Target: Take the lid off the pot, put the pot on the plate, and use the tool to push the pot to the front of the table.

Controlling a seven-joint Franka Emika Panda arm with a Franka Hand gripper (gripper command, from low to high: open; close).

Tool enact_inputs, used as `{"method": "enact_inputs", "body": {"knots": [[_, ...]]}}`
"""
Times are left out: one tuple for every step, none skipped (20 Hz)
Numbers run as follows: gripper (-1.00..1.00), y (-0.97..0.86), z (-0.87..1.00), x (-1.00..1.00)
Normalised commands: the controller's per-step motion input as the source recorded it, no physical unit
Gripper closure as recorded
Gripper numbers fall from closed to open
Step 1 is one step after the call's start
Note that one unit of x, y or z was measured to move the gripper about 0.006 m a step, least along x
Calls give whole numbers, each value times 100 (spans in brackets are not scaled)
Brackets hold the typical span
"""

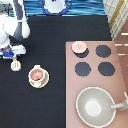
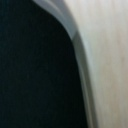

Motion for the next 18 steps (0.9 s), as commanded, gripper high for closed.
{"method": "enact_inputs", "body": {"knots": [[100,4,1,4],[100,5,3,5],[100,8,9,9],[100,9,11,11],[100,13,17,16],[100,18,21,18],[100,19,25,18],[100,22,30,16],[100,25,37,16],[100,27,44,9],[100,36,49,3],[100,54,59,0],[100,74,69,-9],[100,80,75,-17],[100,82,77,-20],[100,80,77,-19],[100,77,75,-17],[100,74,76,-13]]}}
